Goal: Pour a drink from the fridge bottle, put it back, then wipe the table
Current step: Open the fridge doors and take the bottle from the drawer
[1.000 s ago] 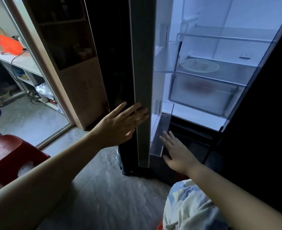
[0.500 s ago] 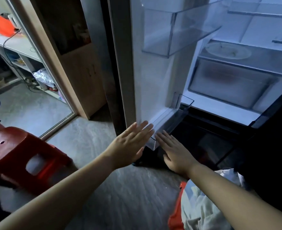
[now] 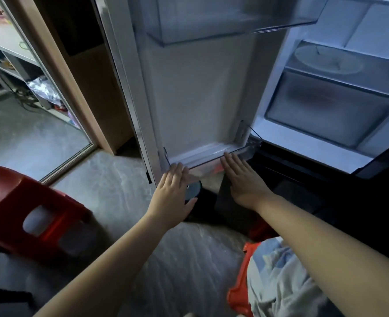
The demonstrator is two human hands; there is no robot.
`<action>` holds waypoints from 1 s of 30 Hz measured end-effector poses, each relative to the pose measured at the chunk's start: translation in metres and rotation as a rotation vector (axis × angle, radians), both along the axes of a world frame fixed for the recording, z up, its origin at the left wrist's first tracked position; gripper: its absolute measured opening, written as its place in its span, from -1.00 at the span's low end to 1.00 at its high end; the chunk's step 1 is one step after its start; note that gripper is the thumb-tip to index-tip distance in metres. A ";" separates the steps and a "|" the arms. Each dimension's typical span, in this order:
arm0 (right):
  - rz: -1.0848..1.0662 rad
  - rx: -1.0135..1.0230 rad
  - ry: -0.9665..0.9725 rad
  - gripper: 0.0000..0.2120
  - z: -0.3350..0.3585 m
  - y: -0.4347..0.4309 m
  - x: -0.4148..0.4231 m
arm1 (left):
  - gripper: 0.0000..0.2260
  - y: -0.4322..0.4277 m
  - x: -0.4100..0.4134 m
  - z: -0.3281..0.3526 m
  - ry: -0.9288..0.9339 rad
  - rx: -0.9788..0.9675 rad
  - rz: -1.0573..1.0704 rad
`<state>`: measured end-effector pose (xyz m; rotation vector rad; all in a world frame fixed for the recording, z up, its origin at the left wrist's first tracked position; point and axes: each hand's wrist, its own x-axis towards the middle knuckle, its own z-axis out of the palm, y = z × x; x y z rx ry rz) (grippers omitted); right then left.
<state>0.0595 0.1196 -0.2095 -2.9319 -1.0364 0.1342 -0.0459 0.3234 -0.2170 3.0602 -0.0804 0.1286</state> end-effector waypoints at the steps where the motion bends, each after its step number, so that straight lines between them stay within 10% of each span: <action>1: 0.023 -0.008 0.002 -0.25 0.000 0.001 0.003 | -0.24 0.004 0.002 -0.001 0.008 0.008 0.016; 19: 0.263 0.210 0.197 -0.33 0.025 -0.026 0.049 | -0.35 -0.056 0.031 0.025 0.280 0.245 0.507; 25: 0.107 0.322 0.095 -0.38 0.045 -0.093 0.071 | -0.36 -0.137 0.080 0.036 0.170 0.099 0.231; 30: -0.208 0.503 0.133 -0.43 0.056 -0.166 0.104 | -0.43 -0.199 0.150 0.056 0.108 -0.395 0.080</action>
